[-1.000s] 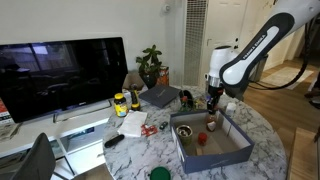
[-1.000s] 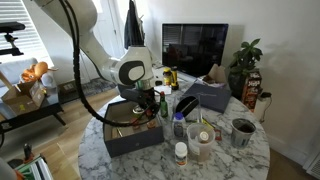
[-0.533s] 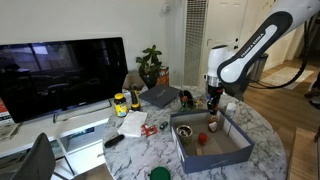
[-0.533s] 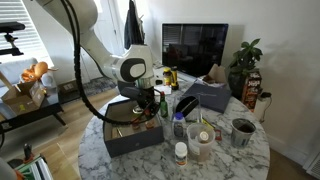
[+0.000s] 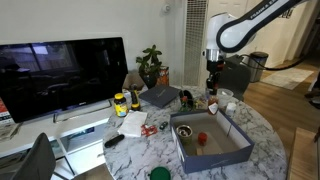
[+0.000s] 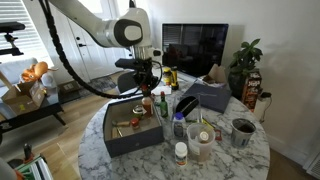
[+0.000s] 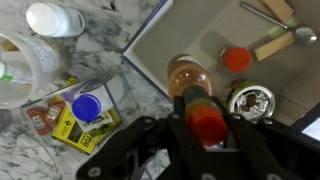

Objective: Pick up the hot sauce bottle from the blue box and put it in the clear storage container

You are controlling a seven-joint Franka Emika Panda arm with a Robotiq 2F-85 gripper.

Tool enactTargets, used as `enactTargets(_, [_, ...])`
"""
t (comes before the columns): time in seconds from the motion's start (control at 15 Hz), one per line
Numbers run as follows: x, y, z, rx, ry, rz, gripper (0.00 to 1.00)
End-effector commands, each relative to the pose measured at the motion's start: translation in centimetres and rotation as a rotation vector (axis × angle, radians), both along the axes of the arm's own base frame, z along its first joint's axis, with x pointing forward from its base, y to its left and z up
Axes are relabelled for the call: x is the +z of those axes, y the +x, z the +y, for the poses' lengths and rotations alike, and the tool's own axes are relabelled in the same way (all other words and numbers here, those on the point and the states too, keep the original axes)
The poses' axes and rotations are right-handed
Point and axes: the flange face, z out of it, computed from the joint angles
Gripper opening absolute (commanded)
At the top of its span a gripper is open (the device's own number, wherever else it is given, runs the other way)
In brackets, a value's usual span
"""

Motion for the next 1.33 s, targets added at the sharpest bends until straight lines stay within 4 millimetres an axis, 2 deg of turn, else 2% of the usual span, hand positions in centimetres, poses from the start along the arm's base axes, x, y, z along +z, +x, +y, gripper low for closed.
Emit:
enactTargets(0.0, [6.4,1.0,-1.1,-0.002,0.033,0.004,0.08])
enactTargets(0.07, [6.2,1.3,-1.1,0.024,0.074,0.020,0.08])
enactTargets(0.13, [6.3,0.8,-0.9,-0.005,0.022,-0.005,0.30])
enactTargets(0.27, [6.9,1.2,-1.0,0.012,0.048,-0.004,0.30])
enactTargets(0.33, [6.2,1.7,-1.0,0.001,0.030,-0.008,0.08])
enactTargets(0.6, [7.4,8.8,-2.6,0.042,-0.220,-0.097,0.08])
enactTargets(0.8, [7.9,12.9,-4.2,0.074,-0.257,-0.117,0.08])
enactTargets(0.93, [7.2,14.5,-5.0,0.039,-0.221,-0.128,0.08])
enactTargets(1.0, [7.4,14.8,-4.6,0.026,-0.180,-0.134,0.08])
enactTargets(1.07, [7.2,13.5,-4.5,0.037,-0.216,-0.134,0.30])
enactTargets(1.2, [6.7,14.5,-4.6,0.023,-0.199,-0.137,0.30])
enactTargets(1.27, [6.6,14.7,-4.5,0.022,-0.196,-0.138,0.08])
